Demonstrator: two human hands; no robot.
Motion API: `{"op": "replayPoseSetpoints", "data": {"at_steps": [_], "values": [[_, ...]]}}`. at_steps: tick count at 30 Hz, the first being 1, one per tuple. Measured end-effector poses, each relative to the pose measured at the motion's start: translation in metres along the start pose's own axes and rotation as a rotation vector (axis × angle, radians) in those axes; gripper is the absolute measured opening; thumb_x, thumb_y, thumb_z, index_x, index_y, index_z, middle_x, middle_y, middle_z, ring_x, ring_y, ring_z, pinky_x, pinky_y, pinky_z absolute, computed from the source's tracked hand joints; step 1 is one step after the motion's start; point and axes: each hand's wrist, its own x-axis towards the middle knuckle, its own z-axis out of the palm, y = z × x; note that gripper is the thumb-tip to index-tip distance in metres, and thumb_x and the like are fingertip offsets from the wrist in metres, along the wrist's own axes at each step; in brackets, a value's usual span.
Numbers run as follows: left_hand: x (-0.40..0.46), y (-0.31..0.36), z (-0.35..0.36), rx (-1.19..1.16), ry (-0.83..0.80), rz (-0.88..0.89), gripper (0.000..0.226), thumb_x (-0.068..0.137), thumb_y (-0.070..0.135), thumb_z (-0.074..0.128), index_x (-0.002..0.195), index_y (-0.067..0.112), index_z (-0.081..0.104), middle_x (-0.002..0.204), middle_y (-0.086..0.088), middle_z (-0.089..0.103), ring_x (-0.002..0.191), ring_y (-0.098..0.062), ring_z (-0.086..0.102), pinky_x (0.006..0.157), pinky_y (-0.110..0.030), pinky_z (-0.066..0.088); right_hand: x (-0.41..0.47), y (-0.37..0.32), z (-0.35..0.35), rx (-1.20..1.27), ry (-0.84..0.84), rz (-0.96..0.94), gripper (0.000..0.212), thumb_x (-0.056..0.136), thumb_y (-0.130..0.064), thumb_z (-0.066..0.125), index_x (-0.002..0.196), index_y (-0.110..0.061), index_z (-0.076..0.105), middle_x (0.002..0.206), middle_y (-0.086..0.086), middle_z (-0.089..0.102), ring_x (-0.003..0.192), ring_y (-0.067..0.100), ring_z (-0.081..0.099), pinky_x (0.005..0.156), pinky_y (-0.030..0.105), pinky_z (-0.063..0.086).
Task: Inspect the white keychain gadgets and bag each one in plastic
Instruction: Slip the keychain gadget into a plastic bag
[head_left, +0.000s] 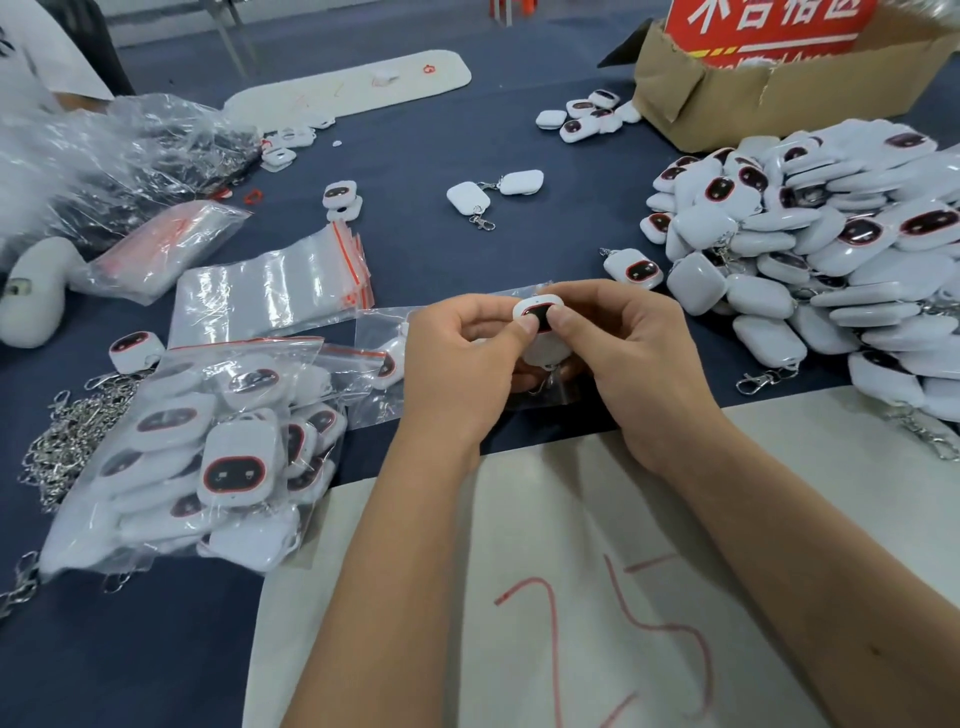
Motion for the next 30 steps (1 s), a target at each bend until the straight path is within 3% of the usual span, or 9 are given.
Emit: {"op": "replayPoseSetpoints", "data": {"at_steps": [14,17,20,25,28,30], "values": [[-0.002,0.003,0.001,-0.018,0.022,0.030,0.011,0.092,0.007,0.072,0.087,0.015,0.078,0.080,-0.007,0.078,0.072,-0.025,0.077,0.059,-0.031,0.061,0.001,0.002,0.000,0.000,0.004,0.013,0.013,0.100,-0.020,0.068,0.103,-0.021,0.081,0.092,-0.004,0.080,0.081,0.005,0.070,0.073,0.020,0.052],[-0.002,0.010,-0.004,-0.127,-0.018,0.072,0.019,0.096,0.015,0.059,0.092,0.012,0.078,0.089,-0.008,0.078,0.070,-0.027,0.076,0.051,-0.028,0.056,0.003,0.002,0.000,0.081,0.048,0.053,0.014,0.102,-0.020,0.066,0.100,-0.020,0.081,0.085,-0.004,0.077,0.064,0.008,0.062,0.065,0.027,0.051],[0.004,0.017,-0.018,-0.297,0.214,0.160,0.023,0.096,0.014,0.054,0.087,0.011,0.075,0.090,-0.009,0.076,0.062,-0.024,0.072,0.041,-0.021,0.043,0.006,0.003,0.000,0.204,0.102,0.145,0.015,0.104,-0.018,0.064,0.098,-0.017,0.078,0.080,0.004,0.069,0.057,0.016,0.046,0.054,0.030,0.042],[0.006,0.020,-0.045,-0.503,0.612,0.264,0.022,0.092,0.009,0.048,0.080,0.009,0.066,0.074,-0.005,0.068,0.053,-0.025,0.063,0.043,-0.024,0.036,0.003,0.003,0.000,0.103,0.052,0.121,0.012,0.103,-0.020,0.067,0.100,-0.016,0.078,0.076,-0.001,0.072,0.055,0.012,0.048,0.047,0.023,0.045],[0.008,0.020,-0.047,-0.547,0.698,0.255,0.019,0.090,0.008,0.048,0.080,0.009,0.063,0.070,-0.004,0.065,0.051,-0.024,0.058,0.045,-0.025,0.037,0.003,0.003,0.000,0.072,0.068,0.118,0.012,0.102,-0.020,0.067,0.101,-0.017,0.078,0.078,-0.002,0.074,0.056,0.010,0.051,0.052,0.023,0.048],[0.011,0.017,-0.037,-0.478,0.640,0.164,0.016,0.090,0.005,0.050,0.079,0.009,0.061,0.065,-0.004,0.063,0.046,-0.022,0.056,0.043,-0.024,0.037,0.004,0.004,0.000,0.037,0.085,0.127,0.012,0.103,-0.023,0.066,0.102,-0.020,0.078,0.080,-0.004,0.076,0.058,0.010,0.053,0.058,0.030,0.052]]}}
